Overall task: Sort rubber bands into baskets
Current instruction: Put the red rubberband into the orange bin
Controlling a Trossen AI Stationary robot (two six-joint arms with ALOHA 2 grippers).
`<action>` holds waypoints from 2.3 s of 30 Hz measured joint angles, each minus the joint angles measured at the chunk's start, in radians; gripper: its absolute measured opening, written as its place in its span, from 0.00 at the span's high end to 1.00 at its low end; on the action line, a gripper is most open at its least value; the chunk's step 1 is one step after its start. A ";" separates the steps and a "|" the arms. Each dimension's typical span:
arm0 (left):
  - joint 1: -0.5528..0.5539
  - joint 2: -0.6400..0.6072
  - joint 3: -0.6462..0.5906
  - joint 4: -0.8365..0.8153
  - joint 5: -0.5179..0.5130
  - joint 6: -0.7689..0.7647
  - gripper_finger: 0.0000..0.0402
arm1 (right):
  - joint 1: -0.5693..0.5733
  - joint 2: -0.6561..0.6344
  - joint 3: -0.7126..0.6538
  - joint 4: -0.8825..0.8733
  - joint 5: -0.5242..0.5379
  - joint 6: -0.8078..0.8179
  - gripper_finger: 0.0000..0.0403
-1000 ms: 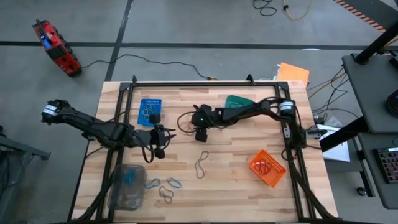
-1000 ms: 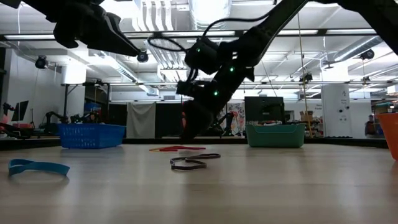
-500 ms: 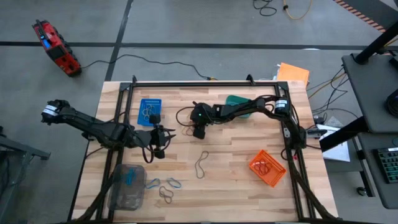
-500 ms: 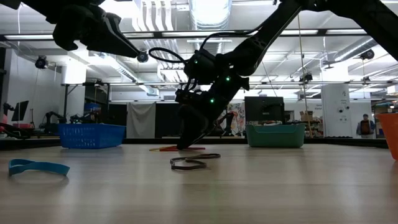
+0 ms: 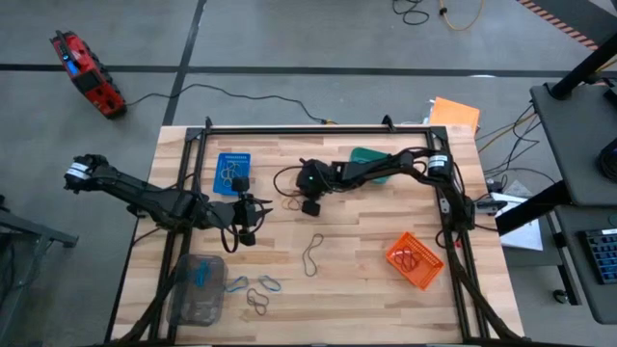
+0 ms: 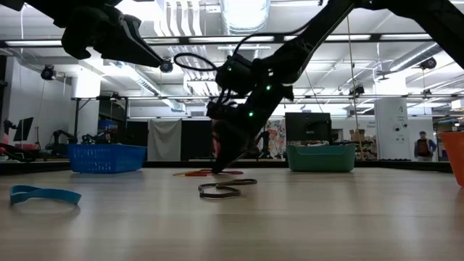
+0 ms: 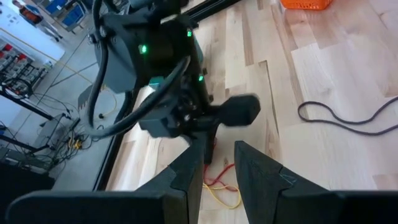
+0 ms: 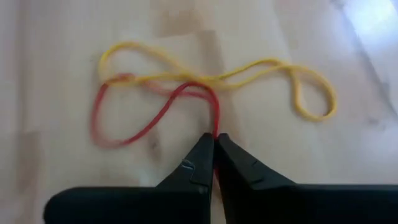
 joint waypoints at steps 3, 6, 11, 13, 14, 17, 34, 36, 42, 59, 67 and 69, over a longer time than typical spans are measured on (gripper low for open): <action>0.000 0.000 0.000 0.000 0.000 0.000 0.81 | 0.019 -0.043 -0.003 -0.025 -0.010 -0.010 0.98; 0.000 0.000 0.000 0.000 0.001 -0.002 0.81 | 0.043 -0.099 -0.002 -0.065 -0.011 -0.026 0.98; 0.000 0.000 0.000 0.000 0.001 -0.004 0.81 | 0.090 -0.188 -0.001 -0.145 -0.006 -0.034 0.98; 0.000 0.000 0.000 0.000 0.001 -0.004 0.81 | 0.111 -0.228 -0.001 -0.177 -0.005 -0.034 0.98; 0.000 0.000 0.000 0.000 0.001 -0.004 0.81 | 0.120 -0.247 -0.001 -0.187 -0.005 -0.034 0.98; 0.000 0.000 0.000 0.000 0.001 -0.004 0.81 | 0.149 -0.300 0.000 -0.236 0.000 -0.033 0.98; 0.000 0.055 0.000 0.009 0.000 0.002 0.81 | 0.273 -0.499 0.000 -0.519 0.003 0.122 0.98; 0.000 0.055 0.000 0.009 0.000 0.003 0.81 | 0.289 -0.512 0.000 -0.562 -0.004 0.155 0.98; 0.002 0.054 0.000 0.010 -0.001 0.004 0.81 | 0.331 -0.539 0.000 -0.680 -0.052 0.262 0.98; 0.004 0.053 0.000 0.046 -0.002 0.026 0.81 | 0.424 -0.573 0.002 -1.022 -0.180 0.592 0.98; 0.004 0.053 0.000 0.048 -0.009 0.030 0.81 | 0.478 -0.668 0.002 -1.204 -0.213 0.830 0.98; 0.005 0.053 0.000 0.048 -0.009 0.038 0.81 | 0.495 -0.698 0.002 -1.271 -0.208 0.894 0.98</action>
